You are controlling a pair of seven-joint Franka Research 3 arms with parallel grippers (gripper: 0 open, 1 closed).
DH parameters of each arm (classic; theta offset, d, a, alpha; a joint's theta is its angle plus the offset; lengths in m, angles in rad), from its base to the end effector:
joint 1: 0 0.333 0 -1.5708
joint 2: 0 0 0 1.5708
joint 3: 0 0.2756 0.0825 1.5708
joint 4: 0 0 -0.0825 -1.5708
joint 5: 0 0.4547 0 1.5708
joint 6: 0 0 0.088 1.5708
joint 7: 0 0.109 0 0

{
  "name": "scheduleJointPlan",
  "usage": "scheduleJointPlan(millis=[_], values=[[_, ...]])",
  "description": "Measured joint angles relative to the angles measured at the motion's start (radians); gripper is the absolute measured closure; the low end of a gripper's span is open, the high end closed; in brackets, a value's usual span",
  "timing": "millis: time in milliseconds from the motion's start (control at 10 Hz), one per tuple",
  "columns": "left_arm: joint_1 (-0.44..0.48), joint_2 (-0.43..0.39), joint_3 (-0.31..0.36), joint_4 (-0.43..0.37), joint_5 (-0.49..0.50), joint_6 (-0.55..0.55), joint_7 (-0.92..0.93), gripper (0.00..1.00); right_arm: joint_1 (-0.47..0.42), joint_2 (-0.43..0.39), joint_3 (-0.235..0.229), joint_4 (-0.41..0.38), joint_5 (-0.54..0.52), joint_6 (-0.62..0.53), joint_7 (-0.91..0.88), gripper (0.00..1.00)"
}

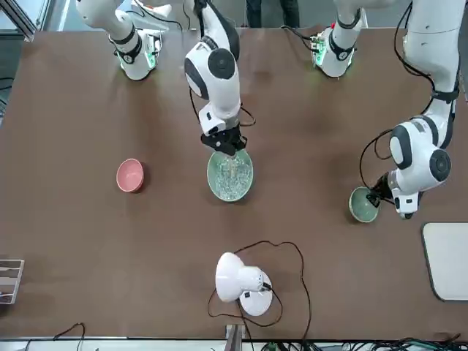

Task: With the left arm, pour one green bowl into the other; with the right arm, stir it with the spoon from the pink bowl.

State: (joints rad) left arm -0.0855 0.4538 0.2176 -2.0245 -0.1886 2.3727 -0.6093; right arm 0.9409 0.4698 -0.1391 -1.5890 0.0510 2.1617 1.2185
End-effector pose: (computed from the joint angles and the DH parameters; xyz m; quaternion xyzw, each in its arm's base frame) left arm 0.6124 0.0855 0.1260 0.9067 0.4192 -0.0468 0.0035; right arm 0.5047 0.5378 0.3045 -0.9761 0.2104 -0.0363 0.0408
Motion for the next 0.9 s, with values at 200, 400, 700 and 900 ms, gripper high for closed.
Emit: scheduleJointPlan(millis=[200, 400, 700, 900], values=[[0.001, -0.053, 0.000, 0.020, 0.000, -0.044, 0.000, 0.24, -0.006, 0.004, -0.006, 0.000, 0.026, 0.022, 0.021, 0.95], [0.001, -0.121, 0.000, 0.117, 0.000, -0.204, 0.001, 0.00, -0.026, 0.006, -0.013, 0.001, 0.046, 0.029, 0.023, 0.95], [0.002, -0.143, 0.001, 0.332, 0.003, -0.378, 0.001, 0.00, -0.050, 0.006, -0.018, 0.003, 0.039, 0.002, 0.022, 0.95], [0.004, -0.152, 0.003, 0.382, 0.073, -0.385, 0.016, 0.00, -0.056, 0.006, -0.017, 0.014, -0.014, -0.055, 0.015, 0.95]])
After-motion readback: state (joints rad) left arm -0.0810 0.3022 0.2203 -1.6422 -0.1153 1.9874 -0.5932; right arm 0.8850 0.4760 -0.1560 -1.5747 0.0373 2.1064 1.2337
